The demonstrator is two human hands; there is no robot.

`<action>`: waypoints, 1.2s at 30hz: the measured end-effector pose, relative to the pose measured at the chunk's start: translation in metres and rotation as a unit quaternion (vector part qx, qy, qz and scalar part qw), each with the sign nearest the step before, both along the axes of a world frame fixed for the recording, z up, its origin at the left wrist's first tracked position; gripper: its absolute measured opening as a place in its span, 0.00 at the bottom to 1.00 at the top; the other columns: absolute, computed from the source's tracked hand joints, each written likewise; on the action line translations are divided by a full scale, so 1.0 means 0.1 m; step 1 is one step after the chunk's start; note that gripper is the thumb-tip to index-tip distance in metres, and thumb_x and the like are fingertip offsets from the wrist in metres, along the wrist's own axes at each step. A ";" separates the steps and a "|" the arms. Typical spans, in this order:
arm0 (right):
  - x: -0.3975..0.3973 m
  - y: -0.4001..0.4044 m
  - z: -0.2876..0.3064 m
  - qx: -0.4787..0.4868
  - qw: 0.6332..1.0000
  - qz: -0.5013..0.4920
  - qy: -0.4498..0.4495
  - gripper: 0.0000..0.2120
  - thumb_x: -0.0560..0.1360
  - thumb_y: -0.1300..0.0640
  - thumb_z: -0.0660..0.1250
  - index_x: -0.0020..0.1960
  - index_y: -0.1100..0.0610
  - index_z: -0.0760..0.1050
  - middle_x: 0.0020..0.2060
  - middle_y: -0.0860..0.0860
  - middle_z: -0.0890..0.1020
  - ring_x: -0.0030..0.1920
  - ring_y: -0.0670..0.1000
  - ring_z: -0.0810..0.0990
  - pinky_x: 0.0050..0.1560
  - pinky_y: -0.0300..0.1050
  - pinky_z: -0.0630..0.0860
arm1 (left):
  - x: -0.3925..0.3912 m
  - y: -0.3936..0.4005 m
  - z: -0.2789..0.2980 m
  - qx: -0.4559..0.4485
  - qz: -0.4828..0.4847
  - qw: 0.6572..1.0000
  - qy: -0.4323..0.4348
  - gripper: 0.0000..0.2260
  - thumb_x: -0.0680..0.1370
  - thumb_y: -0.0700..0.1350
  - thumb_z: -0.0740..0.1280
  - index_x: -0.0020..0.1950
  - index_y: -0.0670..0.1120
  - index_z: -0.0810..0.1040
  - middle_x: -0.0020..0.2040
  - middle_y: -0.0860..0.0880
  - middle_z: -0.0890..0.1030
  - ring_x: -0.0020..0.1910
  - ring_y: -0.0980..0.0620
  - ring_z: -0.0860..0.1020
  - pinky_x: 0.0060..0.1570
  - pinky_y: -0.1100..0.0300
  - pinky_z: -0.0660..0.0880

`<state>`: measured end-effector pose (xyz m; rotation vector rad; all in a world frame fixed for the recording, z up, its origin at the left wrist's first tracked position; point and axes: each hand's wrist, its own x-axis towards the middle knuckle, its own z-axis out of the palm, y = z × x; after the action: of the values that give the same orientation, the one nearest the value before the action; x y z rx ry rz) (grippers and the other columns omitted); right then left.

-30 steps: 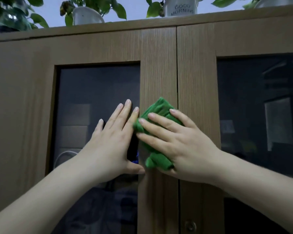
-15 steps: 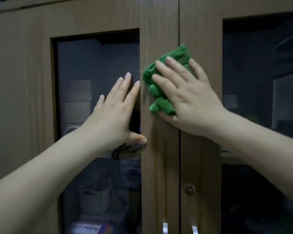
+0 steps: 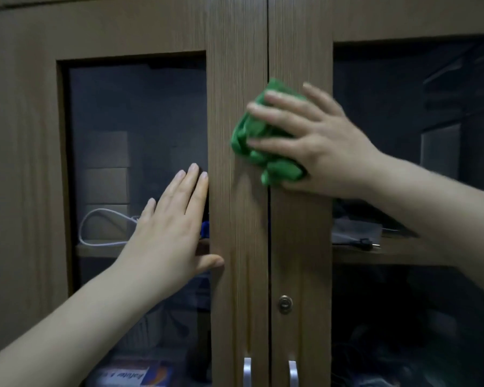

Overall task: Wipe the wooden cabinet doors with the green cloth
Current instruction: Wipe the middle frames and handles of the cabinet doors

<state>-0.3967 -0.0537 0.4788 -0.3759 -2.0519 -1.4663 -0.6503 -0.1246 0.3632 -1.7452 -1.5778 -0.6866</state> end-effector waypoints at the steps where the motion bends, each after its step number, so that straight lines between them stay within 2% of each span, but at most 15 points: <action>1: -0.03 0.00 0.11 -0.009 0.999 -0.001 0.045 0.28 0.77 0.39 0.60 0.73 0.49 0.71 0.78 0.54 0.65 0.79 0.59 0.59 0.77 0.64 0.51 | 0.00 0.00 -0.04 -0.007 0.002 1.000 0.000 0.62 0.63 0.69 0.74 0.79 0.49 0.34 0.80 0.52 0.34 0.79 0.52 0.37 0.74 0.40 0.58; 4: -0.13 0.04 0.17 -0.043 0.986 0.008 0.160 0.29 0.79 0.38 0.56 0.76 0.49 0.67 0.78 0.52 0.66 0.79 0.56 0.60 0.77 0.59 0.50 | -0.02 0.00 -0.13 -0.015 -0.003 1.000 -0.002 0.65 0.60 0.69 0.75 0.78 0.50 0.32 0.80 0.53 0.32 0.79 0.52 0.36 0.74 0.39 0.58; 8: -0.20 0.10 -0.19 -0.059 0.962 0.003 0.265 0.30 0.81 0.39 0.55 0.79 0.52 0.63 0.79 0.52 0.62 0.80 0.56 0.55 0.78 0.60 0.48 | -0.06 0.04 -0.22 -0.021 0.004 1.000 0.009 0.69 0.57 0.70 0.76 0.77 0.52 0.27 0.78 0.54 0.28 0.78 0.52 0.32 0.73 0.40 0.54; 11: -0.26 0.09 -0.65 -0.076 0.948 -0.005 0.310 0.31 0.81 0.40 0.57 0.79 0.54 0.60 0.80 0.54 0.59 0.80 0.57 0.53 0.78 0.61 0.47 | -0.07 0.06 -0.25 -0.015 0.005 1.000 0.008 0.69 0.57 0.70 0.76 0.76 0.52 0.26 0.78 0.54 0.27 0.77 0.52 0.32 0.73 0.40 0.53; 14: -0.33 0.07 -1.22 -0.088 0.948 -0.013 0.305 0.33 0.80 0.39 0.58 0.80 0.54 0.59 0.80 0.54 0.58 0.81 0.56 0.52 0.78 0.61 0.47 | -0.05 0.06 -0.26 -0.012 0.004 1.000 -0.001 0.69 0.57 0.69 0.76 0.75 0.52 0.26 0.77 0.54 0.27 0.78 0.52 0.32 0.73 0.39 0.54; 18: -0.23 0.06 -1.82 -0.094 0.973 -0.031 0.207 0.35 0.79 0.39 0.61 0.80 0.54 0.58 0.80 0.53 0.57 0.81 0.55 0.52 0.78 0.59 0.47 | -0.04 0.04 -0.31 -0.016 -0.001 1.000 -0.004 0.65 0.61 0.66 0.76 0.76 0.51 0.28 0.77 0.52 0.28 0.78 0.51 0.34 0.74 0.40 0.54; 20: 0.00 0.07 -1.90 -0.087 0.993 -0.026 0.077 0.35 0.78 0.39 0.63 0.80 0.52 0.60 0.80 0.52 0.59 0.80 0.54 0.54 0.78 0.59 0.50 | -0.03 0.01 -0.34 -0.018 0.000 1.000 0.003 0.62 0.64 0.66 0.75 0.77 0.50 0.30 0.78 0.51 0.30 0.79 0.49 0.35 0.75 0.40 0.56; 22: 0.25 0.10 -1.76 -0.086 0.992 -0.021 -0.088 0.32 0.79 0.39 0.61 0.79 0.49 0.61 0.79 0.49 0.61 0.80 0.53 0.56 0.78 0.58 0.52 | -0.03 -0.01 -0.40 -0.015 0.003 1.000 0.015 0.59 0.67 0.65 0.73 0.79 0.48 0.33 0.80 0.47 0.33 0.79 0.47 0.37 0.76 0.42 0.56; 24: 0.39 0.13 -1.46 -0.073 0.984 -0.010 -0.161 0.28 0.81 0.40 0.58 0.78 0.48 0.64 0.78 0.49 0.64 0.79 0.52 0.60 0.78 0.57 0.54 | -0.04 -0.04 -0.50 -0.007 0.007 1.000 0.027 0.54 0.71 0.64 0.70 0.80 0.46 0.37 0.81 0.44 0.36 0.80 0.45 0.39 0.76 0.44 0.55; 25: 0.39 0.15 -1.30 -0.064 0.989 -0.002 -0.135 0.27 0.81 0.41 0.58 0.77 0.49 0.65 0.78 0.50 0.65 0.78 0.53 0.61 0.77 0.57 0.55 | -0.05 -0.04 -0.55 -0.007 0.010 0.999 0.031 0.52 0.72 0.64 0.69 0.80 0.46 0.37 0.81 0.44 0.37 0.80 0.45 0.39 0.76 0.44 0.55; 27: 0.25 0.14 -1.03 -0.069 0.998 0.015 0.002 0.28 0.80 0.41 0.61 0.77 0.50 0.67 0.77 0.52 0.65 0.78 0.56 0.61 0.77 0.59 0.54 | -0.06 -0.06 -0.64 -0.021 0.017 0.999 0.035 0.55 0.70 0.67 0.69 0.80 0.48 0.36 0.80 0.44 0.35 0.79 0.45 0.38 0.76 0.43 0.55; 29: -0.07 0.06 -0.90 -0.102 0.982 0.031 0.153 0.29 0.80 0.40 0.59 0.77 0.50 0.65 0.79 0.53 0.63 0.79 0.56 0.58 0.77 0.60 0.51 | -0.07 -0.07 -0.69 -0.043 0.030 0.998 0.042 0.61 0.64 0.71 0.71 0.79 0.49 0.33 0.79 0.45 0.31 0.79 0.44 0.35 0.76 0.41 0.54; 30: -0.25 0.01 -0.89 -0.120 0.972 0.037 0.196 0.29 0.80 0.39 0.57 0.78 0.50 0.64 0.79 0.53 0.62 0.80 0.56 0.56 0.77 0.61 0.49 | -0.07 -0.06 -0.70 -0.048 0.035 0.997 0.047 0.64 0.62 0.73 0.71 0.79 0.49 0.32 0.79 0.45 0.29 0.78 0.44 0.33 0.76 0.41 0.53; 32: -0.57 -0.07 -1.00 -0.134 0.970 0.026 0.202 0.31 0.80 0.37 0.52 0.79 0.51 0.61 0.80 0.53 0.59 0.80 0.56 0.53 0.77 0.61 0.46 | -0.08 -0.05 -0.72 -0.046 0.035 0.997 0.046 0.65 0.60 0.73 0.72 0.79 0.49 0.33 0.78 0.46 0.29 0.78 0.45 0.33 0.76 0.42 0.51; 36: -0.77 -0.06 -1.49 -0.083 0.989 -0.022 0.124 0.32 0.82 0.38 0.52 0.80 0.53 0.58 0.81 0.53 0.57 0.81 0.55 0.51 0.78 0.61 0.47 | -0.11 -0.02 -0.74 -0.038 0.028 0.998 0.035 0.65 0.59 0.71 0.74 0.81 0.47 0.39 0.80 0.47 0.32 0.79 0.46 0.35 0.74 0.42 0.51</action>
<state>-0.4733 -0.0599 0.3301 -0.6424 -1.9788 -1.2080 -0.6611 -0.1268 0.2892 -1.7541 -1.6172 -0.5401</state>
